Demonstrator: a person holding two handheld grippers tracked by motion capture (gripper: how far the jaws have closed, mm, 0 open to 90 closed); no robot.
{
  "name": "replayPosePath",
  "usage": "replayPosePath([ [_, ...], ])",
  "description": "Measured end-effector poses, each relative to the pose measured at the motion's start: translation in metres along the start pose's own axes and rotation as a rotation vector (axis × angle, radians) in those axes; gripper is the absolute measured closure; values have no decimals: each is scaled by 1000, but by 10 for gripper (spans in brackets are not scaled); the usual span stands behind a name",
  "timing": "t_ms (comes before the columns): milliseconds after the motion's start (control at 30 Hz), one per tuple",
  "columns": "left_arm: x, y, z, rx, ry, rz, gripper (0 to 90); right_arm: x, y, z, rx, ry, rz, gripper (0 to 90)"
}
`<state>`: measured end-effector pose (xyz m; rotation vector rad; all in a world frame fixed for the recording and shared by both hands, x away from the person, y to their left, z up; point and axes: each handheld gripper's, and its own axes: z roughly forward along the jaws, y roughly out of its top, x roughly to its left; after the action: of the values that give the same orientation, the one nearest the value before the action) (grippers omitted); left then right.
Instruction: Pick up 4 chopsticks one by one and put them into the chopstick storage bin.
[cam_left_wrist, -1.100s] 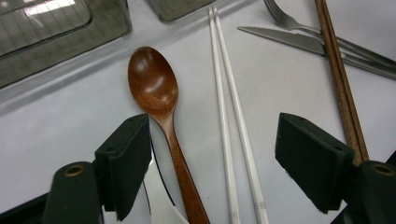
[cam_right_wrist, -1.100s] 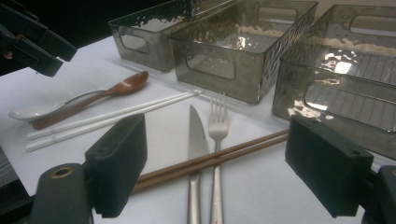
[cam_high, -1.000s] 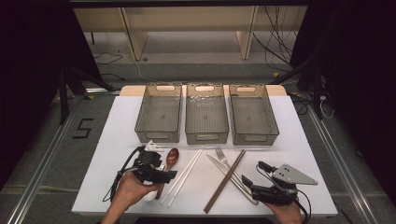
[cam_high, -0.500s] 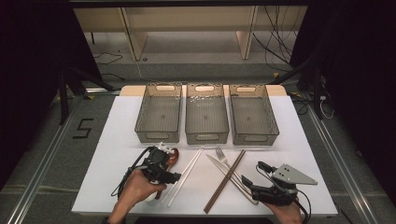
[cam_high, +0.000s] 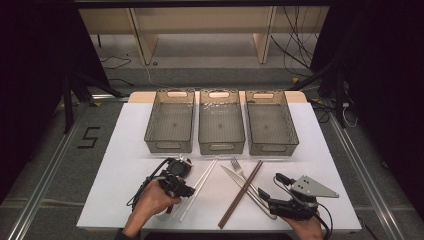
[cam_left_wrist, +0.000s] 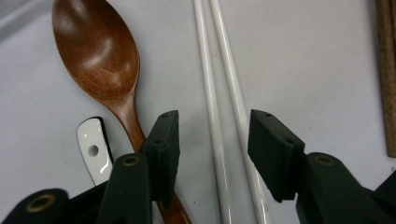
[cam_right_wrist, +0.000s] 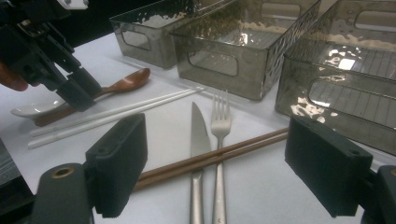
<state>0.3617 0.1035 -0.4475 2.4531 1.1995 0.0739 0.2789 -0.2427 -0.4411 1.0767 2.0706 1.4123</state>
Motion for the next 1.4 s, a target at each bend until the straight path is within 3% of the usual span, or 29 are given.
replayPosePath([
  [467, -2, 6, 19, 82, 35, 23, 662, 1, 0, 1, 5, 5, 0, 222],
  [733, -8, 10, 20, 119, 65, 56, 732, 1, 0, 1, 10, 3, -5, 226],
  [933, -7, 11, 20, 116, 70, 44, 801, 1, 0, 2, 13, 1, -9, 229],
  [1400, -7, 11, 21, 116, 70, 28, 798, 2, 1, 2, 17, 0, -9, 231],
])
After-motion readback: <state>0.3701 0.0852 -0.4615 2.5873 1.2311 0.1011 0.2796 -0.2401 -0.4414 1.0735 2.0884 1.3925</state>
